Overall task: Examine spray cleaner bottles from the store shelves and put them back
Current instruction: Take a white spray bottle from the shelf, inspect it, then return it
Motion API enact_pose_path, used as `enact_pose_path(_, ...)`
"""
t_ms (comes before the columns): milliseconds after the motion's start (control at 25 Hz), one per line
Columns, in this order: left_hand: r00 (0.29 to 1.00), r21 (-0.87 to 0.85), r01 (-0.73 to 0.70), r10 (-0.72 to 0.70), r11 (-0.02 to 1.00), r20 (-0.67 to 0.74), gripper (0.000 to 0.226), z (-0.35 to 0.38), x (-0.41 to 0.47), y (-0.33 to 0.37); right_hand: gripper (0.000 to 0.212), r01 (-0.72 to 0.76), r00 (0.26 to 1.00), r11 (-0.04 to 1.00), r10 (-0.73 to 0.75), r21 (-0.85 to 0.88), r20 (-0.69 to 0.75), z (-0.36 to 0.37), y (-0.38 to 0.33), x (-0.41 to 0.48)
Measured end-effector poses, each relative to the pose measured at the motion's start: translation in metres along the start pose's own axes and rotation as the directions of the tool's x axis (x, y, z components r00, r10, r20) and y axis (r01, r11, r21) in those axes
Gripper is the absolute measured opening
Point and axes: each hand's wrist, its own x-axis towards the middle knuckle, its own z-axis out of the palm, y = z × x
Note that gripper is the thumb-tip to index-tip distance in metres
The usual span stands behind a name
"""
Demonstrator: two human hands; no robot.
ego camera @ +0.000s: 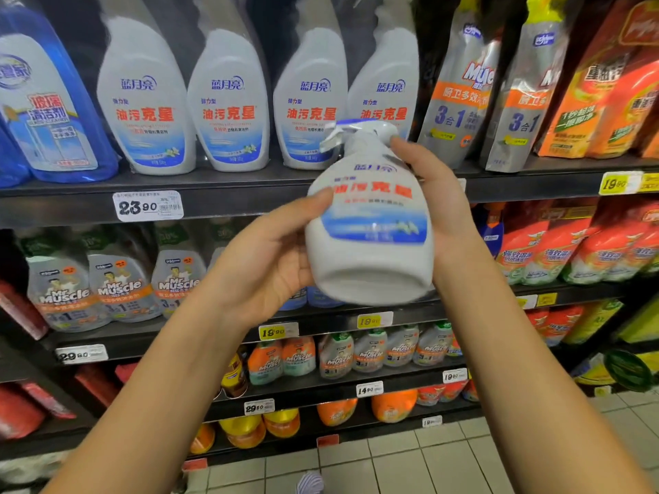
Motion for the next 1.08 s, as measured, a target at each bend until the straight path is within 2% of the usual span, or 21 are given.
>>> enact_pose_path(200, 0.994, 0.187, -0.025, 0.004, 0.982, 0.11, 0.026, -0.019, -0.005, -0.013, 0.056, 0.082, 0.993, 0.993, -0.074, -0.088, 0.091, -0.01, 0.007, -0.004)
enact_pose_path(280, 0.995, 0.318, -0.085, 0.062, 0.944, 0.082, 0.028, -0.022, -0.007, -0.02, 0.059, 0.213, 0.972, 0.966, -0.195, -0.147, 0.133, -0.011, 0.011, -0.006)
enact_pose_path(320, 0.991, 0.393, -0.136, 0.123, 0.91, 0.06, 0.037, -0.022, -0.009, -0.024, 0.06, 0.299, 0.952, 0.937, -0.279, -0.178, 0.128, -0.011, 0.013, -0.008)
enact_pose_path(440, 0.956, 0.616, -0.247, 0.291, 0.748, 0.031, 0.094, -0.017, -0.018, -0.039, 0.06, 0.472, 0.878, 0.828, -0.473, -0.303, 0.074, -0.008, 0.023, -0.012)
enact_pose_path(480, 0.943, 0.711, -0.27, 0.326, 0.649, 0.061, 0.108, -0.012, -0.021, -0.045, 0.062, 0.49, 0.862, 0.808, -0.506, -0.326, 0.042, -0.006, 0.027, -0.014)
enact_pose_path(560, 0.911, 0.889, -0.257, 0.402, 0.38, 0.091, 0.132, -0.003, -0.023, -0.062, 0.062, 0.508, 0.84, 0.784, -0.543, -0.357, 0.001, -0.002, 0.035, -0.015)
enact_pose_path(600, 0.902, 0.915, -0.224, 0.428, 0.335, 0.064, 0.138, 0.001, -0.021, -0.068, 0.06, 0.504, 0.839, 0.777, -0.544, -0.378, 0.001, 0.0, 0.038, -0.016)
enact_pose_path(640, 0.9, 0.904, -0.205, 0.434, 0.375, 0.024, 0.138, 0.003, -0.019, -0.07, 0.058, 0.483, 0.85, 0.774, -0.526, -0.409, 0.008, 0.003, 0.038, -0.017)
enact_pose_path(680, 0.907, 0.861, -0.217, 0.42, 0.46, 0.005, 0.133, 0.001, -0.017, -0.071, 0.055, 0.454, 0.871, 0.775, -0.491, -0.439, 0.033, 0.005, 0.034, -0.019)
enact_pose_path(800, 0.941, 0.604, -0.319, 0.32, 0.73, 0.11, 0.107, -0.014, -0.015, -0.065, 0.032, 0.399, 0.915, 0.781, -0.369, -0.48, 0.162, 0.008, 0.017, -0.024)
enact_pose_path(920, 0.939, 0.343, -0.323, 0.253, 0.882, 0.235, 0.098, -0.016, -0.019, -0.064, 0.028, 0.376, 0.927, 0.778, -0.316, -0.504, 0.204, 0.005, 0.007, -0.027)
enact_pose_path(1000, 0.943, 0.155, -0.226, 0.176, 0.962, 0.283, 0.101, -0.009, -0.022, -0.066, 0.03, 0.363, 0.932, 0.784, -0.306, -0.504, 0.195, 0.005, 0.006, -0.026)
enact_pose_path(1080, 0.939, -0.003, -0.14, 0.134, 0.99, 0.315, 0.096, -0.005, -0.025, -0.065, 0.026, 0.383, 0.923, 0.768, -0.345, -0.513, 0.172, 0.006, 0.004, -0.025)
